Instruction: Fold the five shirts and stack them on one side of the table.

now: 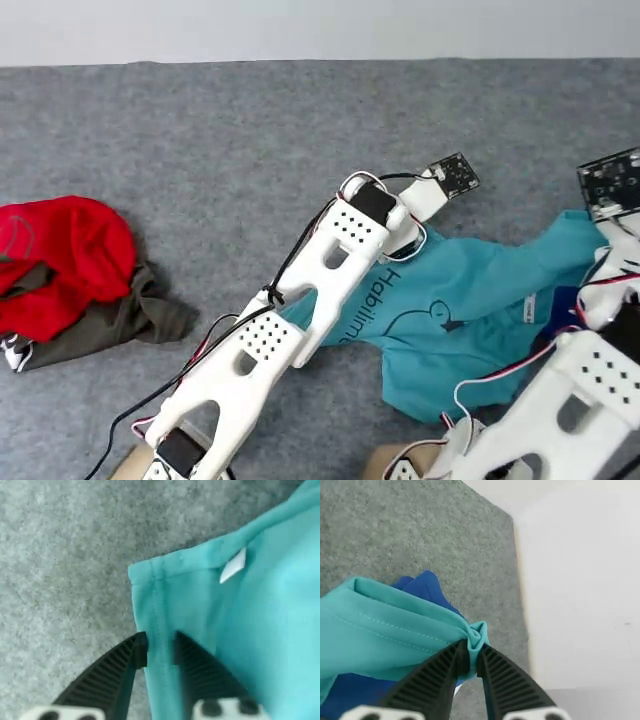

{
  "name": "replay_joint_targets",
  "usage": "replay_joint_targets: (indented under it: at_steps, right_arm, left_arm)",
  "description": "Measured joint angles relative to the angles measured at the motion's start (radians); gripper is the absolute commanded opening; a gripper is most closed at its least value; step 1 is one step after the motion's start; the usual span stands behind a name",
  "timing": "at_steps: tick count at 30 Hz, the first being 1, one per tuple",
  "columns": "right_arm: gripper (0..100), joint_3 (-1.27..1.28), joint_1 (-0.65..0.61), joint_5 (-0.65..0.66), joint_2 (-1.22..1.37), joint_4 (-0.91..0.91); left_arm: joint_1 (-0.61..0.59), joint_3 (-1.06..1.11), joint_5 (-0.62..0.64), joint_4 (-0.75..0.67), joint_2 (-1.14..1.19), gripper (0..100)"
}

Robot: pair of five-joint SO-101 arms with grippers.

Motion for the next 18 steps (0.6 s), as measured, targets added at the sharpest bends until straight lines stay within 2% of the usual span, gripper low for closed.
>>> replay_joint_targets:
  at_steps: [8,13,18]
  right_arm:
    - [1.0,0.000,-0.002,0.026,0.000,0.000]
    - [1.0,0.000,-0.021,0.026,0.000,0.000]
    - [1.0,0.000,-0.035,0.026,0.000,0.000]
  left_arm:
    - [-0.005,0.000,0.000,0.098,0.000,0]
    - [-0.081,0.000,0.000,0.192,0.000,0]
    - [-0.144,0.000,0.006,0.203,0.000,2]
